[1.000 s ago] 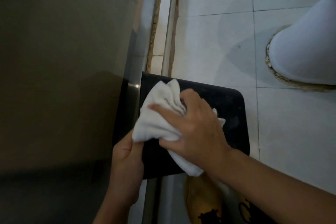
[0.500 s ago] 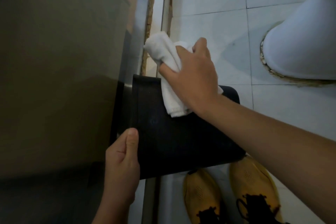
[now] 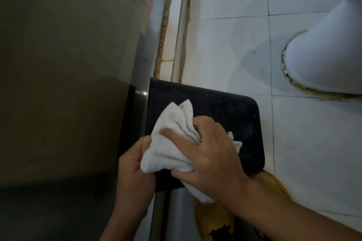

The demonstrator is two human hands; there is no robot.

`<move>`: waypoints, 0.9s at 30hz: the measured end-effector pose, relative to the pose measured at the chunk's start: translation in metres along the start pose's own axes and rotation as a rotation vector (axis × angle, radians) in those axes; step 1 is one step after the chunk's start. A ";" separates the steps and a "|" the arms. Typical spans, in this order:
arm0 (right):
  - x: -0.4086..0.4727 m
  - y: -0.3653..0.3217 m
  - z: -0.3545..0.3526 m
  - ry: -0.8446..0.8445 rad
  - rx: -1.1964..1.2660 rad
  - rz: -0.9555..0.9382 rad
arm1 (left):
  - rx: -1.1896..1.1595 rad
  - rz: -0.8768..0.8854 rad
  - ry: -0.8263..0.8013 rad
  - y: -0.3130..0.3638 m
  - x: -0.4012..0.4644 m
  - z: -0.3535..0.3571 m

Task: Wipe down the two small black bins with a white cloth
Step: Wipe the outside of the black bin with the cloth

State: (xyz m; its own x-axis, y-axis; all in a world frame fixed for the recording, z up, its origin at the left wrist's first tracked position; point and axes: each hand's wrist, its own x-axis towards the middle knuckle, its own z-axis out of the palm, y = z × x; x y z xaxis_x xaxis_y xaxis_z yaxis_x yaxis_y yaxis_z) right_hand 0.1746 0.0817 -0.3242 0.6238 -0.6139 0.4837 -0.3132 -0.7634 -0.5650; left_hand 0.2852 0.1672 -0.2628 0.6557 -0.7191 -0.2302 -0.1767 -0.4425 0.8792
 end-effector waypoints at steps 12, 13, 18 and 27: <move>0.079 0.076 -0.005 -0.093 -0.092 0.538 | 0.150 0.054 0.076 0.007 0.002 0.016; 0.081 0.085 -0.006 -0.136 -0.086 0.579 | 0.153 0.049 0.072 0.007 0.002 0.016; 0.078 0.104 -0.008 -0.160 -0.148 0.667 | 0.164 -0.069 0.068 0.013 0.012 0.019; 0.077 0.042 -0.001 -0.004 -0.029 0.323 | 0.313 0.038 0.023 0.022 0.033 0.021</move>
State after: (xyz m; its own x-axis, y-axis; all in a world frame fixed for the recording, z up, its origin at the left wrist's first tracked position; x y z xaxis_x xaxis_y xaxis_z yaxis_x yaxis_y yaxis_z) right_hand 0.2083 0.0026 -0.3098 0.4918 -0.8245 0.2799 -0.5158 -0.5349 -0.6692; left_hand 0.2872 0.1224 -0.2597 0.6601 -0.7274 -0.1874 -0.4162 -0.5618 0.7149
